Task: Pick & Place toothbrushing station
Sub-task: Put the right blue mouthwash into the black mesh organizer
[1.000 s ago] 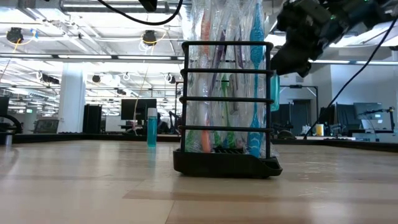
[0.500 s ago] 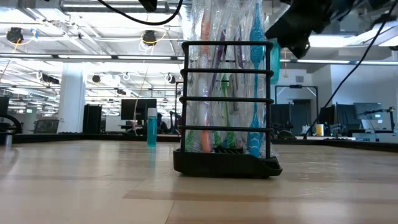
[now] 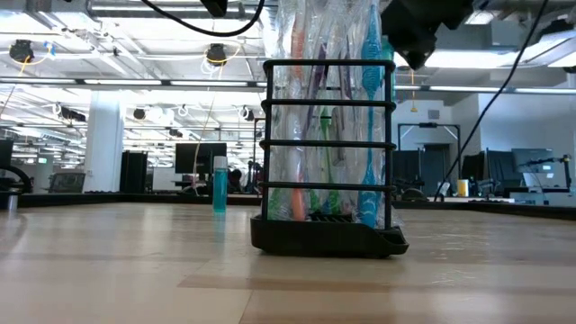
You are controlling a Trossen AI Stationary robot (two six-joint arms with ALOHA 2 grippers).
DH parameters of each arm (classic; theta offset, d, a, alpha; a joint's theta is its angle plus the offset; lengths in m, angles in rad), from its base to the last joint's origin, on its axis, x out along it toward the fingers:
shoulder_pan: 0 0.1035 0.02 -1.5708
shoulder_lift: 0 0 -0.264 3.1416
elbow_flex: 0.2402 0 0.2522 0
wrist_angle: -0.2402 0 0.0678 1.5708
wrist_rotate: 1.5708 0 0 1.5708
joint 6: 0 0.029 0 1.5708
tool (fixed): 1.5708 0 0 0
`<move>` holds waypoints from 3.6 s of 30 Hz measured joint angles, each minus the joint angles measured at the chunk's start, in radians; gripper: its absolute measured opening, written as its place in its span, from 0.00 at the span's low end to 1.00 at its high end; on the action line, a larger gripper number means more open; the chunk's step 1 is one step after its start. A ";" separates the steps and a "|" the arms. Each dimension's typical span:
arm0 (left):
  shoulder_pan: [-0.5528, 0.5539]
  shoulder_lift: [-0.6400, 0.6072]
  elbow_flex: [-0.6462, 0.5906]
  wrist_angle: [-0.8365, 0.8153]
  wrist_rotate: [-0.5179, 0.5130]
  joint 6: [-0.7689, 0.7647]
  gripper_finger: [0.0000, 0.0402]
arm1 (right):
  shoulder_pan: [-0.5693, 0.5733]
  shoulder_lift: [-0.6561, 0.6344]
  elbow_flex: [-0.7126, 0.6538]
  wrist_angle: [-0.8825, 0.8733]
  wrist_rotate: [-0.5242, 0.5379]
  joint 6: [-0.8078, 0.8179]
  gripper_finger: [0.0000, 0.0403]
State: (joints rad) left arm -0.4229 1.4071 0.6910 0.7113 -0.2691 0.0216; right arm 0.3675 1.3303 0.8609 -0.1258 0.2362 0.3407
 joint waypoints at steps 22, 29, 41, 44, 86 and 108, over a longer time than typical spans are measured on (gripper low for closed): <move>0.000 0.000 0.000 -0.002 0.003 -0.001 0.38 | -0.003 0.146 0.109 0.059 -0.057 -0.074 0.21; 0.000 0.000 0.000 -0.011 0.002 -0.003 0.38 | -0.014 0.162 0.109 0.086 -0.061 -0.079 0.21; 0.000 0.000 0.000 -0.017 -0.002 -0.003 0.38 | -0.015 0.162 0.109 0.112 -0.063 -0.105 0.21; 0.000 0.000 0.000 -0.017 -0.002 -0.003 0.38 | -0.016 0.163 0.109 0.114 -0.063 -0.105 0.21; -0.003 0.000 0.000 -0.038 -0.002 -0.004 0.38 | -0.029 0.316 0.110 0.238 -0.110 -0.105 0.21; -0.003 0.000 0.000 -0.046 0.000 -0.012 0.38 | -0.030 0.360 0.109 0.247 -0.116 -0.097 0.22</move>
State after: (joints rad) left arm -0.4255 1.4071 0.6914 0.6652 -0.2695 0.0097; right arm 0.3378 1.6901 0.9697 0.1207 0.1204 0.2440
